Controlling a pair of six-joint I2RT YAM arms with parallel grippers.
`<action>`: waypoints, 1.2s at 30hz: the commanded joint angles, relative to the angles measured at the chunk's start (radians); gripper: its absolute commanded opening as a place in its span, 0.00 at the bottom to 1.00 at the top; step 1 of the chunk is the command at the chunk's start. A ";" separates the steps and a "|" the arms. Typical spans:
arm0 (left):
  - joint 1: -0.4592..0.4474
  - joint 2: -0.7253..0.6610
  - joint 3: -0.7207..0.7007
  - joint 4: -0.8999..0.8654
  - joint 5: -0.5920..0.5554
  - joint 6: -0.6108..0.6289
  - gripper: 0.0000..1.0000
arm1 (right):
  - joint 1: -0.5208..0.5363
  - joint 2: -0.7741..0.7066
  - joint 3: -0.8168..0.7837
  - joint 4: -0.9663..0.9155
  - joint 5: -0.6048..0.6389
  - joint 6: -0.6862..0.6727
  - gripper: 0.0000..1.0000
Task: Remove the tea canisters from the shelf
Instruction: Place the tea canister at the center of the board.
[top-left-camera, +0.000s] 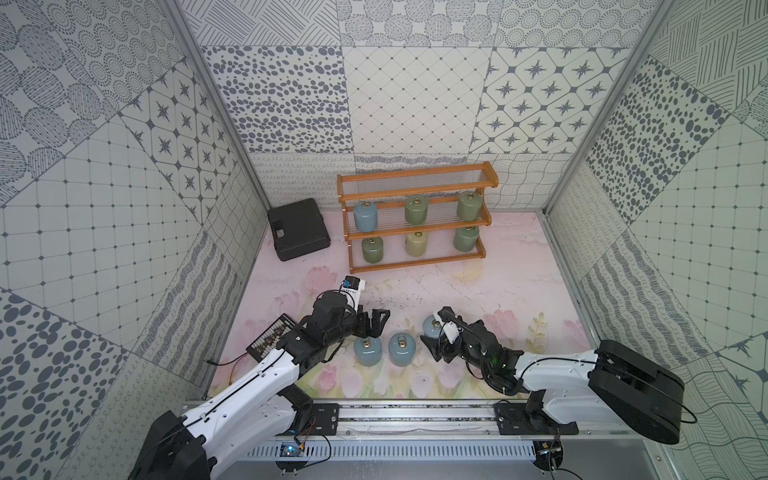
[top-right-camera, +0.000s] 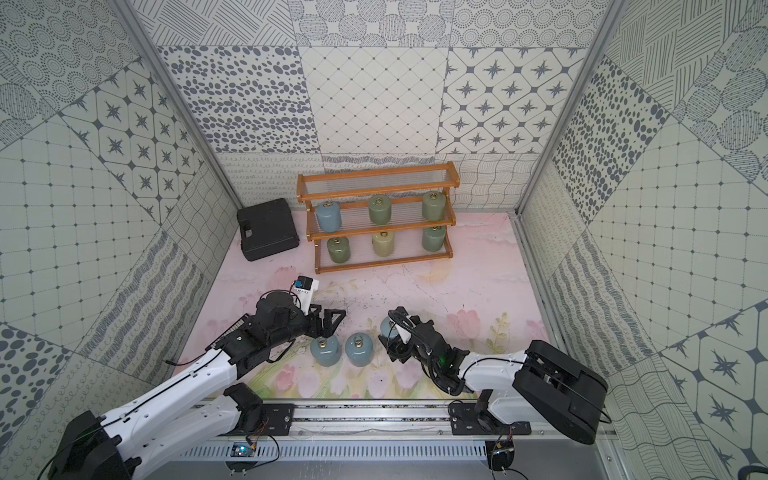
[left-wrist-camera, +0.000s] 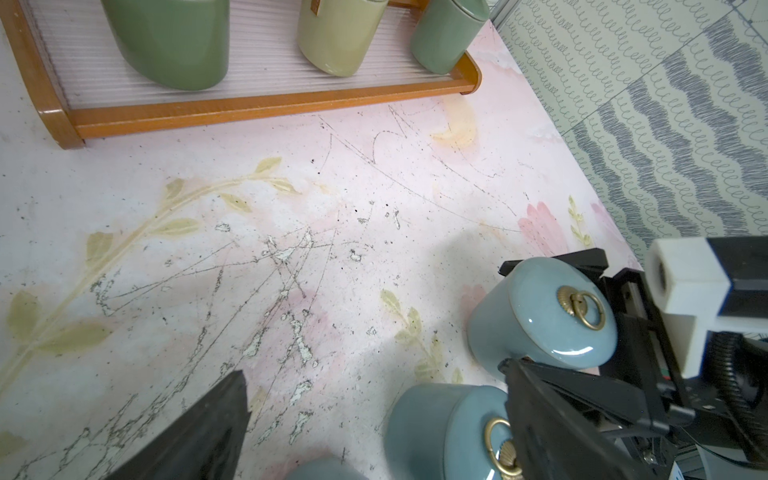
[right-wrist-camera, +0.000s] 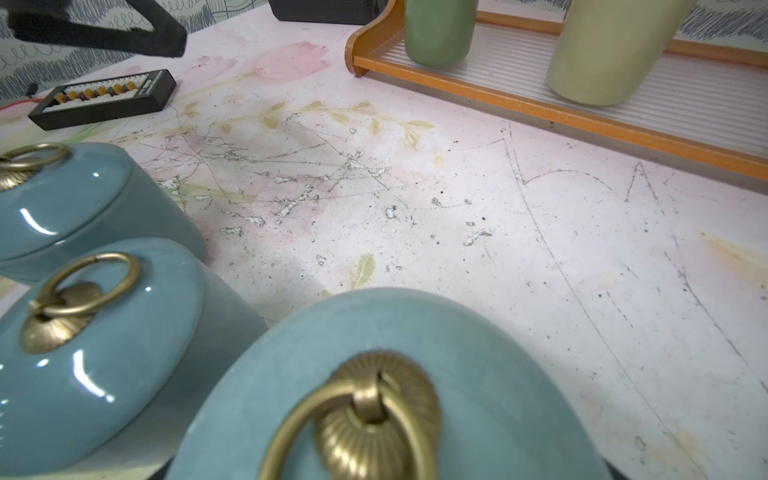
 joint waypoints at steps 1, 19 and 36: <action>0.004 -0.004 -0.002 0.035 -0.012 -0.021 1.00 | 0.012 0.018 0.004 0.200 0.017 0.017 0.74; 0.000 -0.008 -0.016 0.027 -0.020 -0.029 1.00 | 0.060 0.093 -0.067 0.261 0.093 0.058 0.82; -0.001 -0.011 -0.017 0.011 -0.026 -0.032 1.00 | 0.080 0.086 -0.083 0.244 0.123 0.068 0.91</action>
